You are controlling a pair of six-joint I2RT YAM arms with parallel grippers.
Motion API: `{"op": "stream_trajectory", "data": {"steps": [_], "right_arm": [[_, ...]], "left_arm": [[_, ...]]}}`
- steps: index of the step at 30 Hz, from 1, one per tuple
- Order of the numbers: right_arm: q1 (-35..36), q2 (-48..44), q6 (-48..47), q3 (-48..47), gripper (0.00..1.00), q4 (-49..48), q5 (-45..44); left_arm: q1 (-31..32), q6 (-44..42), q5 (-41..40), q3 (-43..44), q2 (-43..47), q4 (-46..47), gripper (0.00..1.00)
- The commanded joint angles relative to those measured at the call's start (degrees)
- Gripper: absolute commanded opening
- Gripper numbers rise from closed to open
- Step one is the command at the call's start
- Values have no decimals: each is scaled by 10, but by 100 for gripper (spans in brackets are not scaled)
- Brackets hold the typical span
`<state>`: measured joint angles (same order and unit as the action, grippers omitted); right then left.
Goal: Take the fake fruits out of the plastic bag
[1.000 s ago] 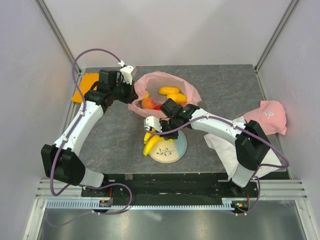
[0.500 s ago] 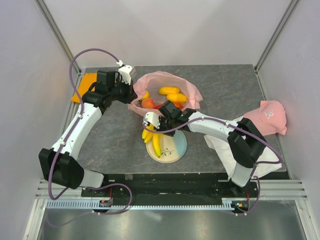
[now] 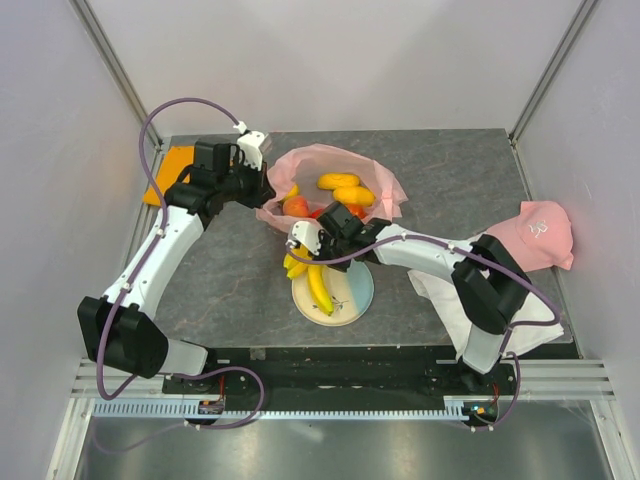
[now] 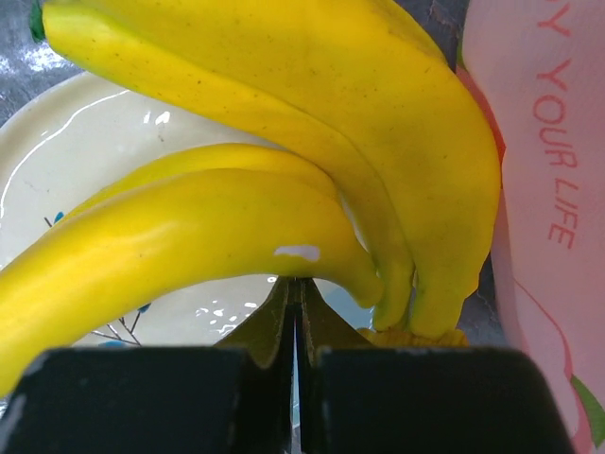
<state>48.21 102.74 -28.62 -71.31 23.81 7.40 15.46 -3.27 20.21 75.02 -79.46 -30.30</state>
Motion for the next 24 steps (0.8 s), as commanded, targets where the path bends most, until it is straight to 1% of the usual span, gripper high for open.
{"op": "stream_trajectory", "data": {"steps": [1,6,7,11,15,18,22,24], "right_arm": [[0,-33,13,13,0,3,9],[0,-55,26,-1,0,33,24],[-1,-61,27,-20,1,53,31],[-1,-76,34,-67,0,78,38],[-3,-60,24,-99,0,111,36],[-3,-61,16,-89,0,138,41],[-2,-81,25,-30,1,142,36],[-2,-82,30,-18,0,149,30]], "left_arm": [[-3,-1,38,-13,18,5,1],[-3,3,56,-23,24,4,2],[-3,2,57,-22,24,4,2],[-3,1,62,-15,22,4,2],[-3,-2,62,-8,19,5,2],[-3,-2,62,-4,18,3,1],[-3,-5,62,-5,21,2,1],[-3,-5,61,-8,24,2,2]]}}
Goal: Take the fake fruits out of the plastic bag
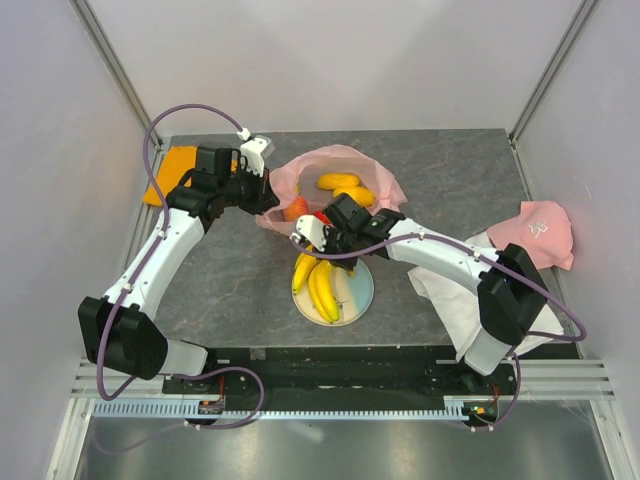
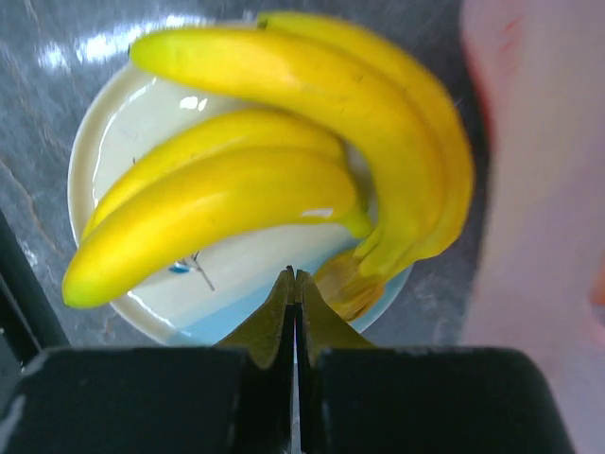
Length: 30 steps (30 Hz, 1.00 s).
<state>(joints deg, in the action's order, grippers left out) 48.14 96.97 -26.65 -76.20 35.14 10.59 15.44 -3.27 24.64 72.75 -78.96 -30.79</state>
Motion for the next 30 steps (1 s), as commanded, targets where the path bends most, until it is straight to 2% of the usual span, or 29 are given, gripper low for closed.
{"op": "stream_trajectory", "data": {"steps": [1,10,18,30], "right_arm": [[-1,-24,11,41,0,43,-1],[31,-8,40,73,0,42,42],[56,45,63,26,0,46,97],[59,86,101,-10,0,37,110]], "left_arm": [[-2,-5,16,13,19,6,2],[-3,-10,12,7,27,8,2],[-6,-13,10,-2,34,7,1],[-14,-14,9,-12,50,6,2]]}}
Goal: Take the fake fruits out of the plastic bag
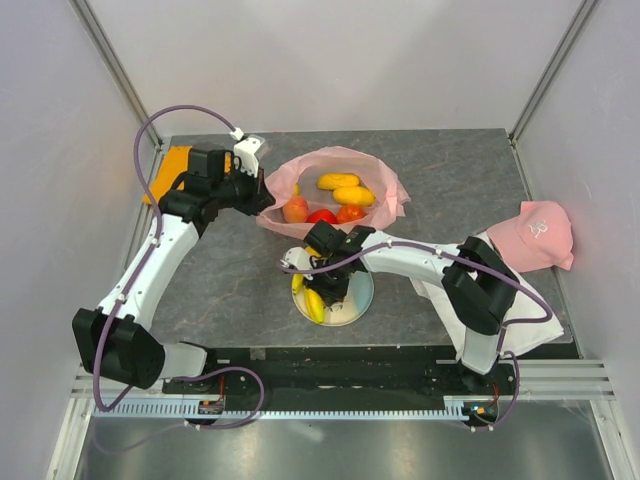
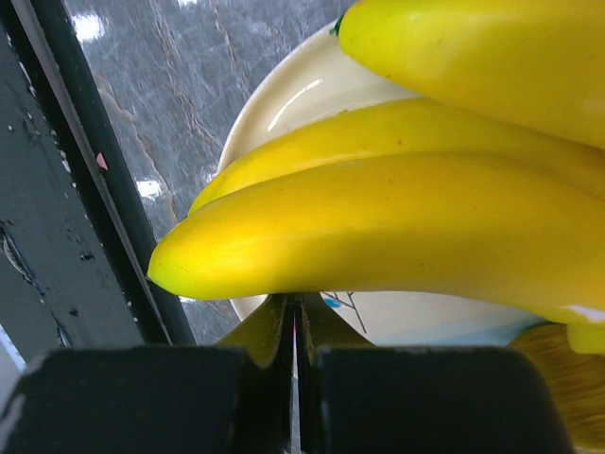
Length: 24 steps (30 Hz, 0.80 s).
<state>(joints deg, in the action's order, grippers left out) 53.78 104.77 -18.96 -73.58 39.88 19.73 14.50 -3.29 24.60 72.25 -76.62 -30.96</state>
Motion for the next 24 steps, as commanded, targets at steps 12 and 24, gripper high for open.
{"op": "stream_trajectory", "data": {"steps": [12,24], "right_arm": [[3,4,29,-31,1,-10,23],[-60,-59,-102,-114,41,222,-47]], "left_arm": [[-8,-11,15,-9,28,9,2],[-8,-8,25,-8,23,6,2]]}}
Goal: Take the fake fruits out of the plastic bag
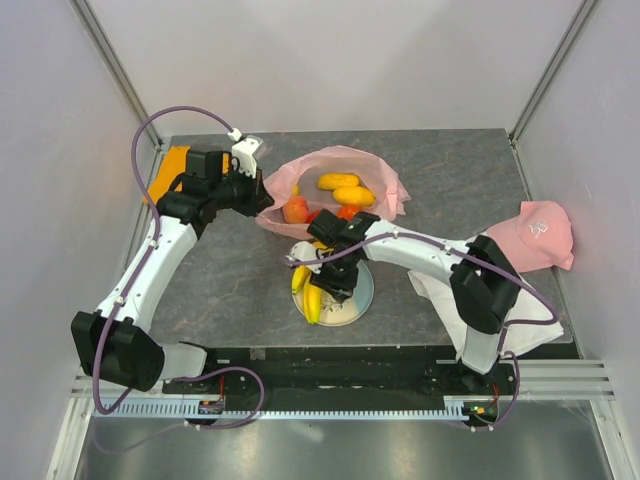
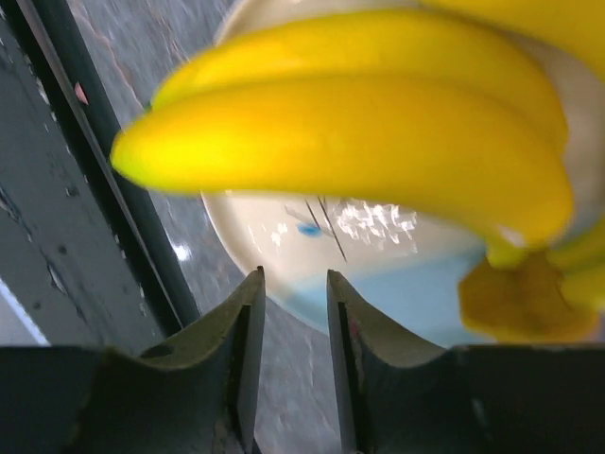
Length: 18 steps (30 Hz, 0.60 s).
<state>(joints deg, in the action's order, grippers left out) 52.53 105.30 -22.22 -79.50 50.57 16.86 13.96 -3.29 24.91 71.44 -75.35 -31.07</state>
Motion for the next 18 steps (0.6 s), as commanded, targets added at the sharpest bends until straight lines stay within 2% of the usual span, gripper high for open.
{"op": "stream_trajectory", "data": {"steps": [1,3,5,7,10,14,18], "right_arm": [[-74,-70,-81,-87,42,130,-9],[-98,-75,-123,-142,43,186,18],[-130,-69,-131,-234,41,203,40],[-164,-49,-116,-314,39,193,66],[-193,-3,-71,-369,37,134,77],[-196,40,-32,-311,29,4,29],[-196,76,-26,-276,22,-26,-25]], "left_arm": [[-2,-8,23,-2,9,7,2],[-2,-8,27,-5,9,7,1],[-2,-7,34,-10,12,6,2],[-2,-8,43,-23,17,-1,2],[-2,-26,58,-47,29,-21,2],[-2,-50,67,-72,43,-48,1],[-2,-59,58,-87,52,-62,2]]}}
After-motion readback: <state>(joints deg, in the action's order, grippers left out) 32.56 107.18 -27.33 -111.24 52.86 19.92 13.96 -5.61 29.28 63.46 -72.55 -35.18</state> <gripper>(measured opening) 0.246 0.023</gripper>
